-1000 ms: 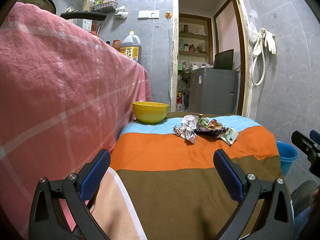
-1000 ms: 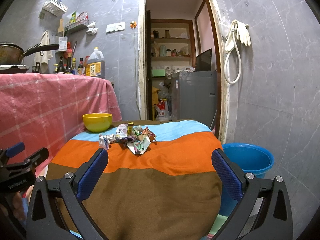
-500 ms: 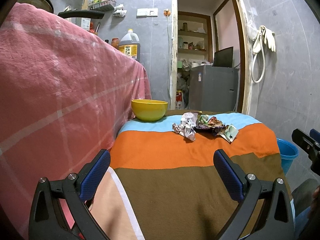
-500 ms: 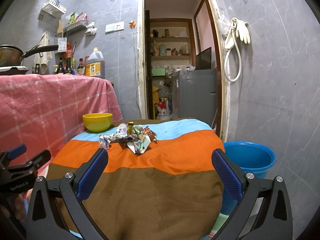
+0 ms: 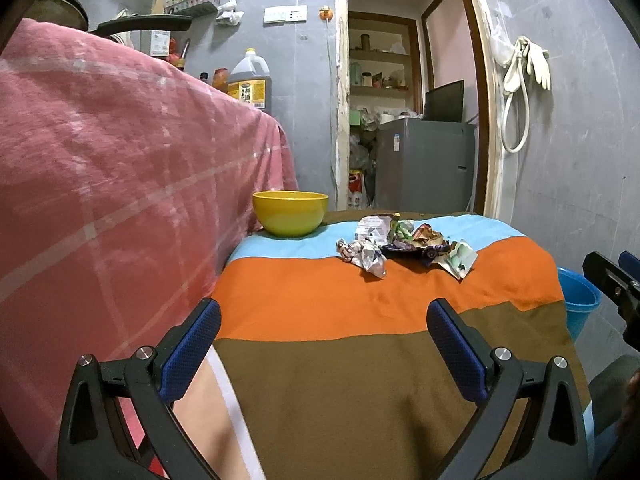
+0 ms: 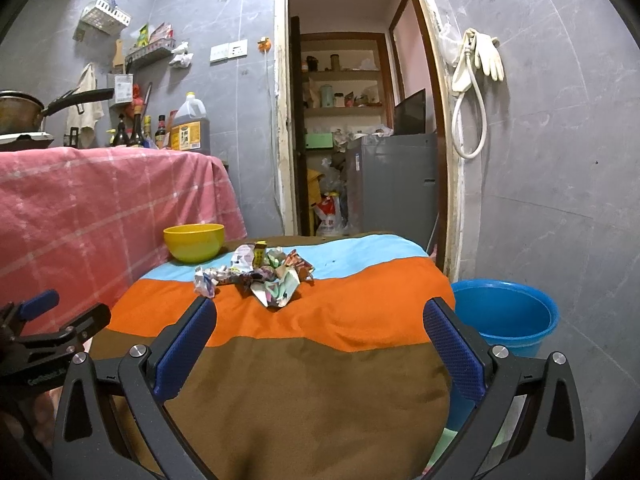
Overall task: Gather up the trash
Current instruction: 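Grasp the white-green crumpled wrapper with the right tool while the left grasps a silver wrapper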
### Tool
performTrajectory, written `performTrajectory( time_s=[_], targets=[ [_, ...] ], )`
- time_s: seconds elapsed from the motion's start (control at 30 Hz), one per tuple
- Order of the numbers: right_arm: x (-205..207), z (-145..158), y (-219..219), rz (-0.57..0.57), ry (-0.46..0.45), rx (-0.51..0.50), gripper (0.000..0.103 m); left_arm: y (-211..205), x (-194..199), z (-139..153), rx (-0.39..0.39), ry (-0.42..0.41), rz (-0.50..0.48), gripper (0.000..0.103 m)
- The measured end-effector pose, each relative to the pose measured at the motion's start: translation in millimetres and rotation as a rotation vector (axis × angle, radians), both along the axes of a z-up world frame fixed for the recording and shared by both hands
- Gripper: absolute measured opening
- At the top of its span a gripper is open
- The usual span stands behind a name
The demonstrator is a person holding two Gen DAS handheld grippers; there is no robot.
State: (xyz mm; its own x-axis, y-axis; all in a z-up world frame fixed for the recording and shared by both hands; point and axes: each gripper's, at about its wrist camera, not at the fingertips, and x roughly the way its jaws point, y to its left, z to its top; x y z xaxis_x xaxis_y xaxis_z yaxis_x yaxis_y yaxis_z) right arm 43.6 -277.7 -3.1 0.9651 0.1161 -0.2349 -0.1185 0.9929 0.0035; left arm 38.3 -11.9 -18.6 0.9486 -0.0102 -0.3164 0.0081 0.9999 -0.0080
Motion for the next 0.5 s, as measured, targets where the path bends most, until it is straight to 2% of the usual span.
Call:
performTrajectory(
  time_s=[0.23, 0.5],
  targets=[
    [25, 8, 1, 0.017, -0.014, -0.022, 0.103, -3, 25, 13, -0.010, 0.018, -0.009, 0.101],
    [63, 27, -1, 0.070, -0.055, -0.036, 0.103, -6, 64, 33, -0.004, -0.008, -0.032, 0.101]
  ],
)
